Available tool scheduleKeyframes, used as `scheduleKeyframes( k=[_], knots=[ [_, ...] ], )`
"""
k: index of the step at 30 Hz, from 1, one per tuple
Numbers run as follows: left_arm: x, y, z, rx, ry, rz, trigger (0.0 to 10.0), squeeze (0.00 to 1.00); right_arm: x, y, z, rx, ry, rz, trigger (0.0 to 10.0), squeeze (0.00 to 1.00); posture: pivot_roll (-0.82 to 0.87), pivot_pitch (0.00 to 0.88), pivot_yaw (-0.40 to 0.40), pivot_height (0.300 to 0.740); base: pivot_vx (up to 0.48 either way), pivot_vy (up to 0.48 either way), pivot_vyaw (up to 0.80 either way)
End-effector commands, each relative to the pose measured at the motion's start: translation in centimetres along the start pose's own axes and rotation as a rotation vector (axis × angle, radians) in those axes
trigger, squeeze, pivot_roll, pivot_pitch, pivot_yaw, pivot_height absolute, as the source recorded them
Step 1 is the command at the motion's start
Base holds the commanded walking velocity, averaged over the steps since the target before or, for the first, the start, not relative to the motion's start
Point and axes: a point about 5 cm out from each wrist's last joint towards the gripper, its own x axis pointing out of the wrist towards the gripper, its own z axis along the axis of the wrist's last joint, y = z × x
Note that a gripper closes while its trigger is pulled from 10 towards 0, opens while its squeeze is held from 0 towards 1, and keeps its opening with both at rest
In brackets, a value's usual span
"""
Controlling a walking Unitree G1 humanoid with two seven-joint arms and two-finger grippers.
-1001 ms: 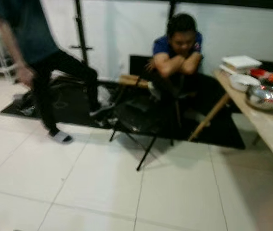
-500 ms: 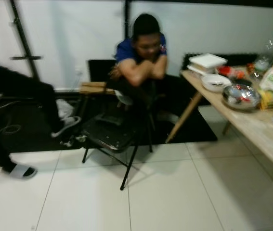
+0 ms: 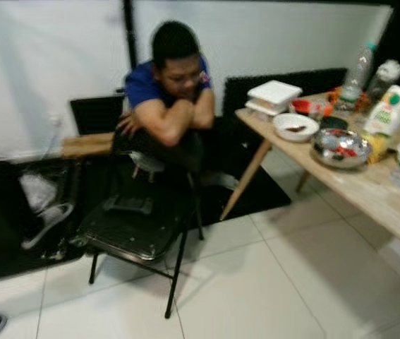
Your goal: Restocking fridge
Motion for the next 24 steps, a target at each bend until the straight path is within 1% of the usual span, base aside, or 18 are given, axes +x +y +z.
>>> scheduleKeyframes(
  k=[1, 24],
  knots=[
    [-0.33, 0.22, -1.35, -0.009, 0.034, 0.012, 10.0, 0.0, 0.05, 0.04, 0.55, -0.002, -0.014, 0.0, 10.0, 0.0, -0.07, 0.0, 0.016, 0.74, 0.0, 0.0, -0.77],
    [-0.35, 0.29, -1.29, -0.006, 0.03, 0.012, 10.0, 0.0, 0.1, 0.28, 0.75, 0.002, -0.026, 0.011, 10.0, 0.0, -0.07, 0.0, 0.019, 0.74, 0.0, 0.0, -0.77]
  ],
)
